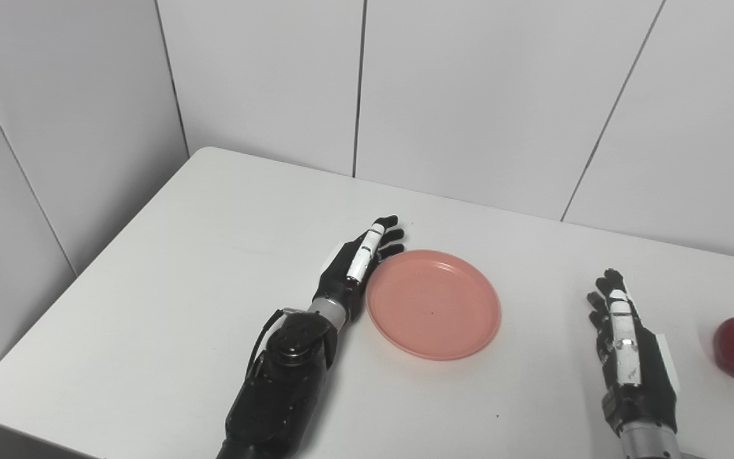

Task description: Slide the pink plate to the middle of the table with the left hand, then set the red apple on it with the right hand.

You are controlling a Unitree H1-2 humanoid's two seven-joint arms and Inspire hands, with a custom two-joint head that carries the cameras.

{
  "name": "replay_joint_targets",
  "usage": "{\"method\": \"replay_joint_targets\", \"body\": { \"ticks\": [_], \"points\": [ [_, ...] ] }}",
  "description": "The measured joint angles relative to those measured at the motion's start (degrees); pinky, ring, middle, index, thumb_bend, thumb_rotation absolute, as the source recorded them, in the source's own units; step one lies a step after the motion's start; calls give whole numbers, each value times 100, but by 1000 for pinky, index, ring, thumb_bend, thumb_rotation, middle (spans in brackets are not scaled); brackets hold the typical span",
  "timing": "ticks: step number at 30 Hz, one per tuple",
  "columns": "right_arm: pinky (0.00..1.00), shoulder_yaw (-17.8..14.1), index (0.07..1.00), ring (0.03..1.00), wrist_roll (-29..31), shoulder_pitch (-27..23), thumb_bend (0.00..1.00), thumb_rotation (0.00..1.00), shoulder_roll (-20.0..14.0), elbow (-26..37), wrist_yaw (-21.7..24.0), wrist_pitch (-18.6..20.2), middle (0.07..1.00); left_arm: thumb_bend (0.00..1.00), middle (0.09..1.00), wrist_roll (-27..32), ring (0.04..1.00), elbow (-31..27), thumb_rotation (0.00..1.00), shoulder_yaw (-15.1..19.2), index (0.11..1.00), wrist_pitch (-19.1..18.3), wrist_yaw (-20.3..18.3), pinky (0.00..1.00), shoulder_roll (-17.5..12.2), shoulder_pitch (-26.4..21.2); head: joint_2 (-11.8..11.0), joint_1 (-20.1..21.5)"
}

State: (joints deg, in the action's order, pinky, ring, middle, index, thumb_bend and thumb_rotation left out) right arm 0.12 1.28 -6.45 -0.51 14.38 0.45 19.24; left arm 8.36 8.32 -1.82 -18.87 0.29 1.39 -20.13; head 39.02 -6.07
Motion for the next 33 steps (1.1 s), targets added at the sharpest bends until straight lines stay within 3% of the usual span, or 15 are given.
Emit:
{"method": "replay_joint_targets", "body": {
  "ticks": [20, 33],
  "points": [
    [1000, 95, 955, 955, -108, -53, 223, 1000, 236, 18, -162, 66, 959, 387, 901, -243, 887, -142, 1000, -416, 891, -70, -92, 868, 198, 79, 237, 739],
    [973, 198, 944, 935, -368, -74, 247, 1000, 241, 18, -167, 66, 947, 379, 903, -180, 895, -300, 1000, -435, 887, -194, -327, 892, 285, 186, 334, 1179]
  ]
}}
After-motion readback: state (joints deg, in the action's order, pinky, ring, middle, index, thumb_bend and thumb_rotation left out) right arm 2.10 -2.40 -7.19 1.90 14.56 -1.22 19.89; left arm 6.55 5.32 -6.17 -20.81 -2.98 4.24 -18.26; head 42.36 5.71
